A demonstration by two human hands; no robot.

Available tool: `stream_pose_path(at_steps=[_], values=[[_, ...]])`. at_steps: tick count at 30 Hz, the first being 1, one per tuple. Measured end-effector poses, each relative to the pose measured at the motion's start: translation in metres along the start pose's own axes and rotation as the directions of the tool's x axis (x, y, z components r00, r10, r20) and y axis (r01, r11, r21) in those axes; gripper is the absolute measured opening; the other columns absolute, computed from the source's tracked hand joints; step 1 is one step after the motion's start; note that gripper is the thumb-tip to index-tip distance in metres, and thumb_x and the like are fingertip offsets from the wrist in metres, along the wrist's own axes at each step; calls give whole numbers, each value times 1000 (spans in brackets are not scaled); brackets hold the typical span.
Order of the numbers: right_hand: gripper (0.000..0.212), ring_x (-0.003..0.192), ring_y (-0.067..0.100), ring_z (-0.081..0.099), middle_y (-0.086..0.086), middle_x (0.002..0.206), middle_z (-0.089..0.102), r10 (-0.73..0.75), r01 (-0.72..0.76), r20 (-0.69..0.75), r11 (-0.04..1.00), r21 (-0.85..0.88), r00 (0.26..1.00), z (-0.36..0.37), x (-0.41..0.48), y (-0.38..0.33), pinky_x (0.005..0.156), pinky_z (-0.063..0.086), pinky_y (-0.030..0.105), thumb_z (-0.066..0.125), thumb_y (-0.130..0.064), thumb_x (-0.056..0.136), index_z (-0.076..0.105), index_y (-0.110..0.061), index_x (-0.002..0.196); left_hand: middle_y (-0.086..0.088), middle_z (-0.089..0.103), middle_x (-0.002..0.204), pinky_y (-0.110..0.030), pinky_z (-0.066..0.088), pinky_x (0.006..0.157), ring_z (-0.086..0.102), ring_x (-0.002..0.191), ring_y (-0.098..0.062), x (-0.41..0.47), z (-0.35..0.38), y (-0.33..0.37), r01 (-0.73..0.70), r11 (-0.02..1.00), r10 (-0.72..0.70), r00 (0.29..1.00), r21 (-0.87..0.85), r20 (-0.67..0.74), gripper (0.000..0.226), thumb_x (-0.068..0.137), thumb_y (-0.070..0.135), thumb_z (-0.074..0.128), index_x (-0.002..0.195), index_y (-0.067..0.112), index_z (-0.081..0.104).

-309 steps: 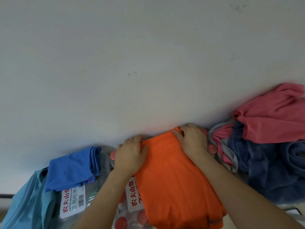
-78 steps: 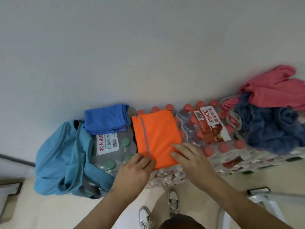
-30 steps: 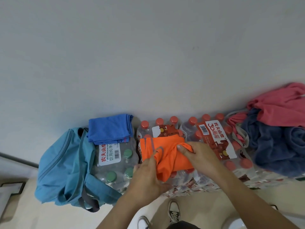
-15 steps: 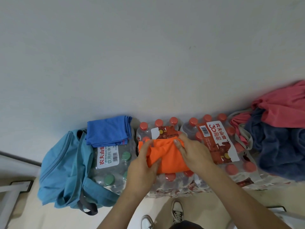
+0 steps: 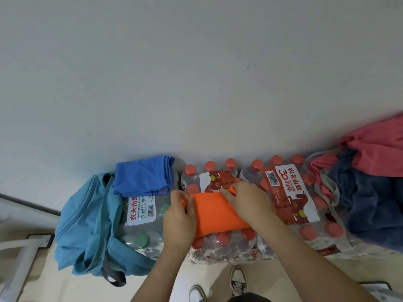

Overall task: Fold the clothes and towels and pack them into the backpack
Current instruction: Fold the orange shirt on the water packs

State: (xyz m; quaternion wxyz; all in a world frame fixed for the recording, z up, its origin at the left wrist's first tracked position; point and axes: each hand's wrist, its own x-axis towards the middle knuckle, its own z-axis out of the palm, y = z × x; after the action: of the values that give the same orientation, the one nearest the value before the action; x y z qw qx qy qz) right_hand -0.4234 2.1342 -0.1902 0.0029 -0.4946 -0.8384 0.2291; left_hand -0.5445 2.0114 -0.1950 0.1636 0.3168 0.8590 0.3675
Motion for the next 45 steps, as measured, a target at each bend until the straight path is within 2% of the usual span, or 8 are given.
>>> stream_pose_path(at_steps=[9, 13, 17, 20, 24, 29, 36, 45], values=[[34, 74, 19, 62, -3, 81, 59, 13, -13, -216, 1000, -2, 976, 8, -3, 3, 64, 46, 31, 47, -55, 91, 48, -22, 86, 7, 47, 57, -34, 40, 63, 52, 62, -23, -4, 2, 8, 14, 911, 7, 999, 412, -49, 10, 94, 27, 45, 99, 27, 54], [26, 62, 18, 46, 0, 86, 46, -142, 183, -357, 980, 82, 923, 16, 6, 10, 55, 39, 30, 67, -31, 84, 44, -20, 84, -1, 57, 86, -36, 38, 68, 51, 82, -25, 1, 5, 2, -259, 772, 382, 919, 581, -99, 18, 83, 17, 56, 96, 25, 65], [9, 72, 25, 54, 2, 84, 51, -353, 418, -406, 905, 82, 843, 27, 15, 13, 59, 49, 37, 64, -8, 80, 58, -15, 79, 1, 56, 132, -38, 42, 99, 49, 123, -21, -11, 6, -7, -746, 543, 686, 659, 386, 308, 35, 91, 42, 51, 120, 26, 62], [21, 82, 21, 53, 2, 89, 58, -504, 544, -409, 839, -23, 760, 25, 14, 13, 68, 49, 33, 47, -15, 82, 66, -13, 87, -1, 35, 152, -43, 24, 112, 30, 140, -17, -22, 5, -20, -752, 443, 570, 657, 488, 494, 68, 92, 65, 34, 146, 24, 35], [26, 95, 18, 55, 1, 98, 65, -706, 696, -284, 702, -154, 649, 15, 4, 20, 81, 48, 31, 45, -20, 84, 67, -13, 94, -5, 32, 152, -44, 22, 112, 31, 140, -21, -17, 1, -26, -747, 406, 541, 661, 527, 520, 69, 93, 66, 28, 150, 27, 24], [68, 130, 17, 47, 3, 140, 51, -722, 696, 29, 655, -295, 691, 11, -27, 52, 104, 41, 39, 33, -61, 92, 52, -11, 135, -8, 44, 145, -45, 35, 108, 44, 132, -22, -12, -2, -23, -748, 452, 556, 662, 485, 503, 65, 90, 57, 39, 145, 22, 36], [67, 115, 15, 61, 2, 127, 63, -764, 752, 89, 595, -286, 639, 1, -16, 56, 83, 55, 34, 80, -38, 61, 64, -15, 122, 0, 65, 122, -30, 57, 74, 68, 102, -18, 2, -20, -28, -675, 601, 554, 738, 428, 386, 79, 51, 21, 89, 124, 19, 59], [71, 104, 8, 57, -15, 113, 67, -630, 620, -56, 773, -130, 774, -3, -20, 50, 74, 54, 35, 90, -31, 48, 66, -28, 114, 2, 61, 92, -27, 45, 65, 59, 78, -19, -21, -20, -12, -157, 904, 112, 985, 398, 134, 53, 85, 16, 61, 129, 43, 48]])
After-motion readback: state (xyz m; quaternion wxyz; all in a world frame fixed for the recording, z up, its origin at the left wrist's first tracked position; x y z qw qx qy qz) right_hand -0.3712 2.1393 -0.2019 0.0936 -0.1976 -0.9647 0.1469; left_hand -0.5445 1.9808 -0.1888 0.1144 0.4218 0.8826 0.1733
